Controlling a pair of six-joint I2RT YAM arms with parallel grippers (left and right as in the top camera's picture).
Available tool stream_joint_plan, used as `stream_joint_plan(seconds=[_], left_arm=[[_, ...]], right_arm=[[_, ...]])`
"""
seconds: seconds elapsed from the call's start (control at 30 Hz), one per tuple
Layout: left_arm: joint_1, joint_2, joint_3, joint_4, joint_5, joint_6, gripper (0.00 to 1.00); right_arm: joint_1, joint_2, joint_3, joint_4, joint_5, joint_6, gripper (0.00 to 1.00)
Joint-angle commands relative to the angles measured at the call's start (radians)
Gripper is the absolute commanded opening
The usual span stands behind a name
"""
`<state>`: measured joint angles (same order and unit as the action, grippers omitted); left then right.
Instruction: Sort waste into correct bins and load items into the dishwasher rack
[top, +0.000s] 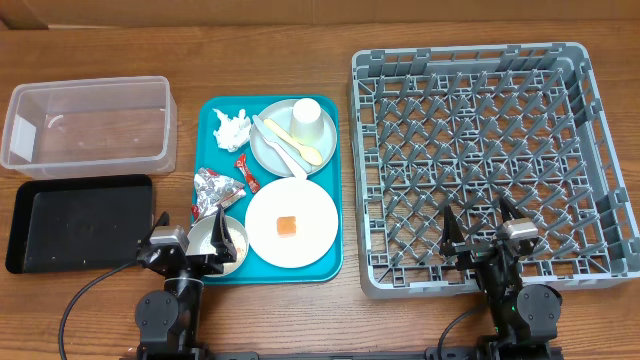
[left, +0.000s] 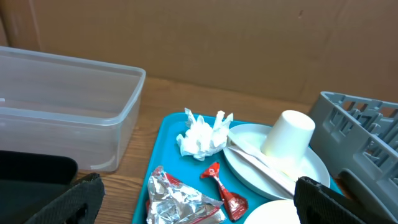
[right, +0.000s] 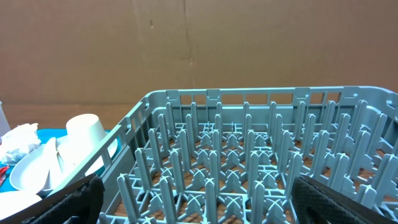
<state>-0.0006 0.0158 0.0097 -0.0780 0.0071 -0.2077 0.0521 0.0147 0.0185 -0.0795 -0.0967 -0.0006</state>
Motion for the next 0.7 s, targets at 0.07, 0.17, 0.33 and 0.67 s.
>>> stream_joint_plan(seconds=[0.07, 0.17, 0.33, 0.67], left_arm=[[-0.010, -0.007, -0.004, 0.022, 0.219, -0.329, 1.00], [-0.010, -0.007, -0.004, 0.027, 0.276, -0.459, 1.00], [-0.010, -0.007, -0.003, 0.045, 0.329, -0.478, 1.00], [-0.010, 0.019, 0.215, -0.162, 0.358, -0.370, 1.00]], right_arm=[[-0.006, -0.012, -0.010, 0.003, 0.006, -0.004, 1.00], [-0.006, -0.012, -0.010, 0.004, 0.006, -0.004, 1.00], [-0.006, -0.012, -0.010, 0.003, 0.006, -0.004, 1.00], [-0.006, -0.012, -0.010, 0.004, 0.006, -0.004, 1.00]])
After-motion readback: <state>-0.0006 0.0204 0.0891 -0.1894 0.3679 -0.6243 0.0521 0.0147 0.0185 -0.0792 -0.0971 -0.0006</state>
